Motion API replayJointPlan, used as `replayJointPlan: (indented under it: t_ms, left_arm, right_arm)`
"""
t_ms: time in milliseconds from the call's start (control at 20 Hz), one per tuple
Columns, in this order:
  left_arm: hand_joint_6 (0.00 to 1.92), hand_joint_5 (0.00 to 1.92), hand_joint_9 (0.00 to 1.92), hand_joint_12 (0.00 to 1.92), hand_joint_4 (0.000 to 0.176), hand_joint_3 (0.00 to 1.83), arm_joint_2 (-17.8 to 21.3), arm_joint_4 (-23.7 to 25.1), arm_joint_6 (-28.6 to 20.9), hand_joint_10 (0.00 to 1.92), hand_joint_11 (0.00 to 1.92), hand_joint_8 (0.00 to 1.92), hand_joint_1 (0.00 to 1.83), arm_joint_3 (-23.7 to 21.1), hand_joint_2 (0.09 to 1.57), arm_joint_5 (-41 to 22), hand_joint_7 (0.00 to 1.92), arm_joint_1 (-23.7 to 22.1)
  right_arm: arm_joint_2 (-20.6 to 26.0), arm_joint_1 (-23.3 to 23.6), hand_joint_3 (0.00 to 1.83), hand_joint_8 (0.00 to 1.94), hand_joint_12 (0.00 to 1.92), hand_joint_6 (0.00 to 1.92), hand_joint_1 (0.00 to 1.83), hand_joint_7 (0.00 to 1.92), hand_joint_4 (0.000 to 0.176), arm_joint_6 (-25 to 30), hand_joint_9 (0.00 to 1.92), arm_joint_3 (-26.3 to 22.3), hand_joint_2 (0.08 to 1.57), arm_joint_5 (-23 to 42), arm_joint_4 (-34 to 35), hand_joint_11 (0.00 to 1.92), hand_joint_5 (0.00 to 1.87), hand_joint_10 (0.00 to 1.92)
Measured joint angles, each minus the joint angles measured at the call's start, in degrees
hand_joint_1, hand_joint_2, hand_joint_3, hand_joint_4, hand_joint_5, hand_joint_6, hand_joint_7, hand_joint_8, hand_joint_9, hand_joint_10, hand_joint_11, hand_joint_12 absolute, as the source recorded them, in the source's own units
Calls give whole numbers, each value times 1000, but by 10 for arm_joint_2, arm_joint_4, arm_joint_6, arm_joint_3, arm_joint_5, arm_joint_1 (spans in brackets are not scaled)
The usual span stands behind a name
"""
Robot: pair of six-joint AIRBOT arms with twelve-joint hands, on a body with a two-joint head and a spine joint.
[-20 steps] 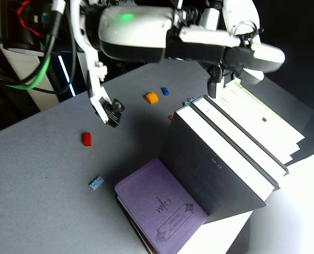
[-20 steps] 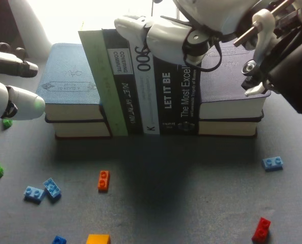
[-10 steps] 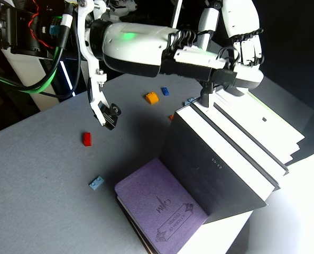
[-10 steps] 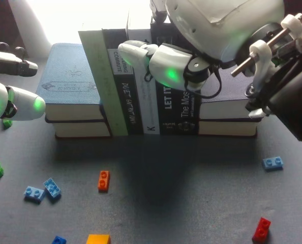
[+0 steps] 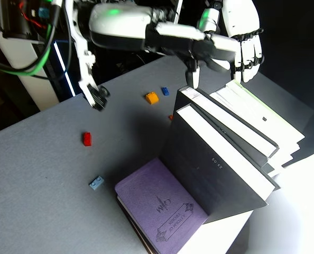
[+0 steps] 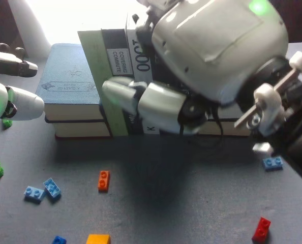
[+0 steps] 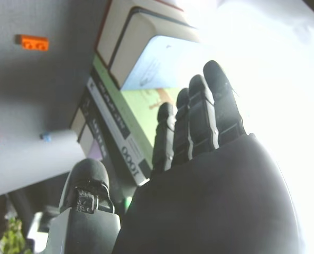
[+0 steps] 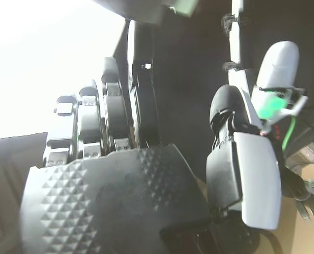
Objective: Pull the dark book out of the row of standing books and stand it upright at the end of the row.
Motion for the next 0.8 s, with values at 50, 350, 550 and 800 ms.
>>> replayJointPlan:
  t_ms: [50,350,550,800]
  left_arm:
    - [4,134,129,491,50,0,0,0,0,2,0,4,0,0,1264,0,116,0]
    - [0,126,136,494,49,2,0,0,0,1,4,0,0,0,1267,0,111,0]
    - [1,129,135,537,50,0,0,0,0,1,0,1,0,0,1243,1,125,0]
    - [2,140,118,472,52,3,0,-1,0,0,0,1,0,0,1282,0,103,0]
  right_arm:
    - [4,0,1,13,198,615,0,387,0,-4,129,-9,1155,1,10,0,806,9]
    - [4,17,1,9,147,603,0,396,0,-10,129,3,1156,-8,17,0,814,13]
    - [-4,32,0,0,13,625,0,325,0,-9,87,34,1140,-5,9,0,749,2]
    - [-5,23,0,0,119,559,0,384,0,-12,116,38,1151,-2,10,0,817,6]
